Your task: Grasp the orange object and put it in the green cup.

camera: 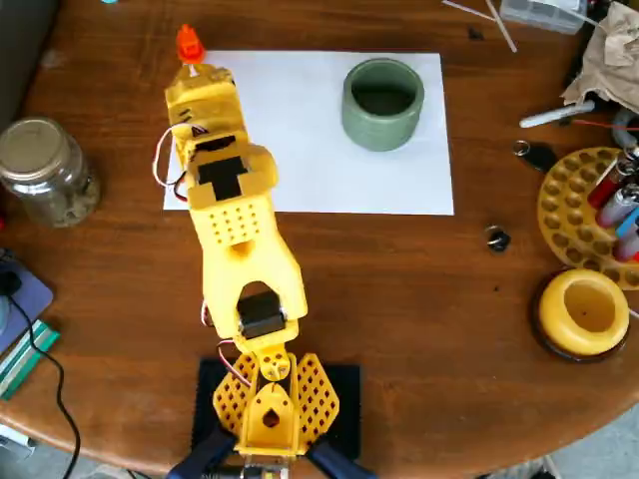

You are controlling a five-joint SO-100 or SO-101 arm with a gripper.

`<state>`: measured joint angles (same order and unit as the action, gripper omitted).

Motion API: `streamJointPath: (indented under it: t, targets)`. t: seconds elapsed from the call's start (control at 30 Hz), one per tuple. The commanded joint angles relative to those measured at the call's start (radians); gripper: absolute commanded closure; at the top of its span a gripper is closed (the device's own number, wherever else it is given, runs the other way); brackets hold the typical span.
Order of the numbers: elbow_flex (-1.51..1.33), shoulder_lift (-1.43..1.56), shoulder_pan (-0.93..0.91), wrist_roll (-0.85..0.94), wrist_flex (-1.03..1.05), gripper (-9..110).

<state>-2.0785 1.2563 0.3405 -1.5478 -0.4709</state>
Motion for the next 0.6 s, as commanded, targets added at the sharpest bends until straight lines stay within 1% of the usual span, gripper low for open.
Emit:
streamJointPath:
  t: [0.0,0.27,0.47,0.57]
  targets:
    - [0.118,-0.031,-0.006,-0.008,0.038,101]
    - [0.370,-0.195,-0.014,-0.008,0.130,101]
    - [0.548,-0.299,-0.008,-0.014,0.207,82]
    - [0.623,-0.348,-0.006,-0.014,0.235,79]
